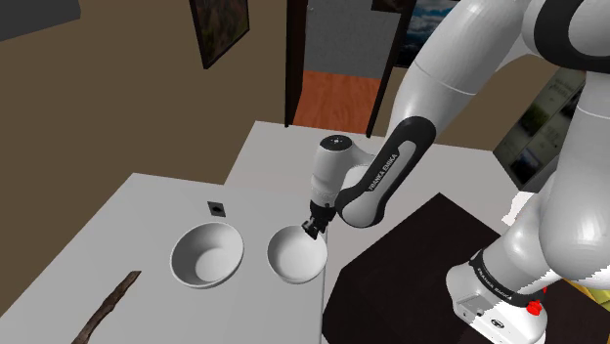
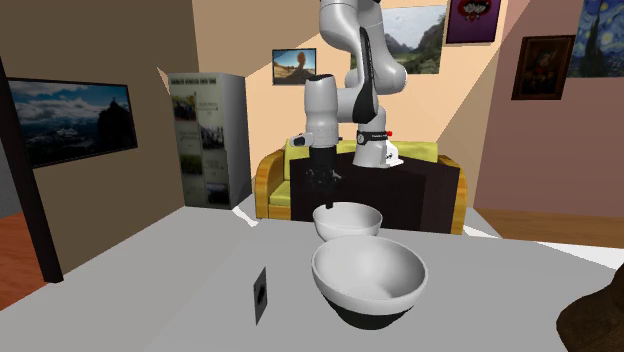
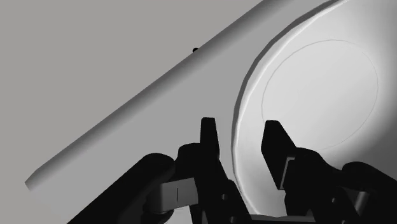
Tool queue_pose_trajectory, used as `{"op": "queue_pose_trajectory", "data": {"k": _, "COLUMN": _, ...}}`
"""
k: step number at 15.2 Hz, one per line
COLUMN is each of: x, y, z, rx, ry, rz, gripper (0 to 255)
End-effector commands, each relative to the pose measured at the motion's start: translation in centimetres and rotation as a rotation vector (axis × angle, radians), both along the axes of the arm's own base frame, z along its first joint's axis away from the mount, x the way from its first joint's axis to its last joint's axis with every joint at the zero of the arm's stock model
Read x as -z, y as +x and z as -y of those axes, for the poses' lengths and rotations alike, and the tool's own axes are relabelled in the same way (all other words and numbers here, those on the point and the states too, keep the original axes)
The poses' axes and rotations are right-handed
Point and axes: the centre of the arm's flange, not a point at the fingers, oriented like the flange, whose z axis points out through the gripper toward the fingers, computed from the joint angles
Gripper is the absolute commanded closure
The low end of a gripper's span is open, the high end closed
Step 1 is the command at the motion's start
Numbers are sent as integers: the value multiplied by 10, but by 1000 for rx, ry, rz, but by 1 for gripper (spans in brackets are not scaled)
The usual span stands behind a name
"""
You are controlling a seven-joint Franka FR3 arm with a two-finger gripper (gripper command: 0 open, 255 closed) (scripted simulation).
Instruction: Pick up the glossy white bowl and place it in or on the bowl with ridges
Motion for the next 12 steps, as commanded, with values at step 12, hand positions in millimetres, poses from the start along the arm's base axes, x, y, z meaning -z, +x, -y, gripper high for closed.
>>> {"op": "queue_pose_trajectory", "data": {"k": 12, "x": -21, "y": 0, "z": 0, "rx": 0, "ry": 0, "rz": 0, "gripper": 255}}
